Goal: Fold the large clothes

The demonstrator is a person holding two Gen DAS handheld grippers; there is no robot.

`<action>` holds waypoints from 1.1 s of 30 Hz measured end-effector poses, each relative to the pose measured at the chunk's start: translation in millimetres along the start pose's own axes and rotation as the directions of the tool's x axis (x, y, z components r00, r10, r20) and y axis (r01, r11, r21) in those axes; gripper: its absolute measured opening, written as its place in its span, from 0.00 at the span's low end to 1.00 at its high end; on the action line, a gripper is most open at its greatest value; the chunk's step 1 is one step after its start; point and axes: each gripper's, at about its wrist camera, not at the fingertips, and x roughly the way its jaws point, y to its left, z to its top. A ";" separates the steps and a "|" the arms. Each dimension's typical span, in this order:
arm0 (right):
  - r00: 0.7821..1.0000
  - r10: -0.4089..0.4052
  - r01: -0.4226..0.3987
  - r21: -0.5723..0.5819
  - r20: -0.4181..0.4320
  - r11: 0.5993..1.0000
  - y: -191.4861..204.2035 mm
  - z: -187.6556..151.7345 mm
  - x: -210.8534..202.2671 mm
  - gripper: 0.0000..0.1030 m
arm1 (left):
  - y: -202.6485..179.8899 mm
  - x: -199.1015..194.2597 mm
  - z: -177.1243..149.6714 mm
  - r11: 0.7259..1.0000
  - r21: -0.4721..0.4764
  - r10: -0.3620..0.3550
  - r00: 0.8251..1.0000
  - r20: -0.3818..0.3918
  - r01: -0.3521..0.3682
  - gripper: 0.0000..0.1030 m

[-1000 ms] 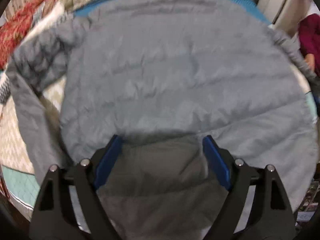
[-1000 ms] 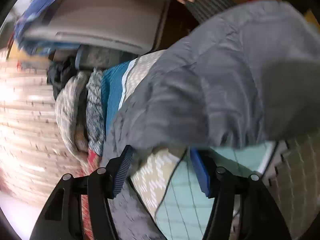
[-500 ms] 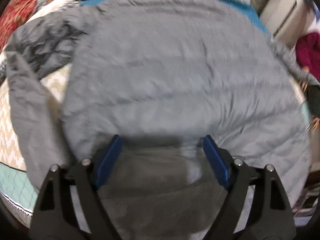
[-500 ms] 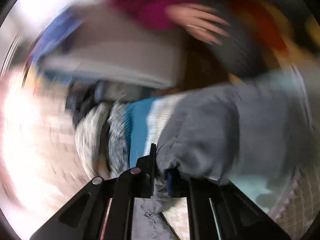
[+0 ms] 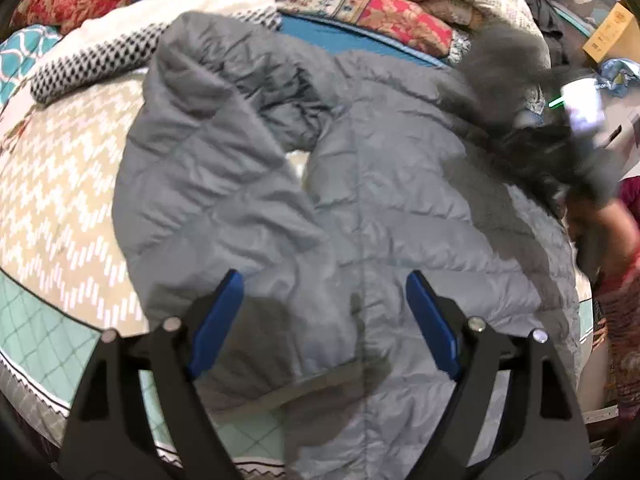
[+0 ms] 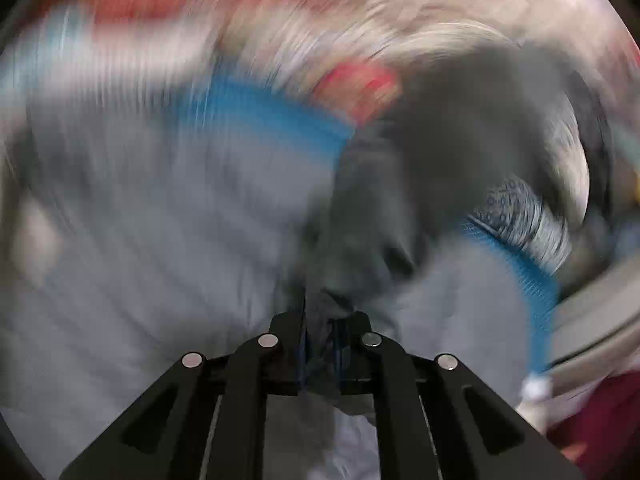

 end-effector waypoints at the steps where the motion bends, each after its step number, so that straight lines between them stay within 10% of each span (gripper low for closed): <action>1: 0.994 -0.106 0.103 -0.124 -0.016 0.987 29.2 -6.3 17.1 0.07 | 0.5 0.4 -0.2 1.000 -0.001 -0.008 1.000 -0.004 0.008 0.78; 3: 0.969 -0.239 0.246 -0.286 0.057 0.926 61.3 -22.4 24.4 0.12 | -0.8 0.4 1.6 1.000 0.010 -0.017 1.000 -0.002 0.017 0.78; 6: 0.964 -0.222 0.257 -0.311 0.145 0.915 65.1 -46.1 2.0 0.35 | -10.7 2.2 14.5 0.998 0.046 -0.031 0.999 0.013 0.030 0.78; 9: 0.973 -0.106 0.143 -0.176 0.203 0.974 25.1 -67.3 -40.9 0.56 | -26.5 6.1 35.0 0.996 0.074 -0.058 0.997 0.047 0.055 0.78; 13: 0.979 0.065 -0.103 0.189 0.195 0.976 -63.1 -92.9 -65.3 0.60 | -64.6 25.5 72.4 0.987 0.146 -0.081 0.991 0.104 0.066 0.78; 16: 0.960 0.249 -0.276 0.560 0.125 0.781 -154.1 -129.8 -14.3 0.60 | -98.9 61.8 105.8 0.976 0.214 -0.079 0.988 0.134 0.049 0.78; 19: 0.909 0.417 -0.212 0.850 -0.010 0.483 -212.5 -196.2 76.7 0.60 | -121.7 147.1 132.0 0.962 0.260 0.088 0.996 -0.004 -0.084 0.67; 22: 0.913 0.405 -0.222 0.896 0.052 0.385 -225.0 -204.2 63.1 0.60 | -121.6 185.0 139.4 0.958 0.256 0.153 0.986 -0.063 -0.132 0.66; 25: 0.899 0.365 -0.390 0.822 0.242 0.414 -217.5 -195.8 -9.9 0.60 | -132.5 143.8 141.2 0.953 0.282 0.110 0.994 0.014 -0.110 0.66; 30: 0.869 0.399 -0.474 0.720 0.292 0.506 -157.4 -208.5 -80.8 0.60 | -107.8 31.3 111.0 0.956 0.292 -0.031 0.986 0.163 -0.018 0.68; 33: 0.828 0.448 -0.544 0.681 0.338 0.491 -105.0 -226.3 -123.3 0.60 | -70.0 -25.0 74.2 0.962 0.273 -0.043 0.979 0.201 -0.014 0.75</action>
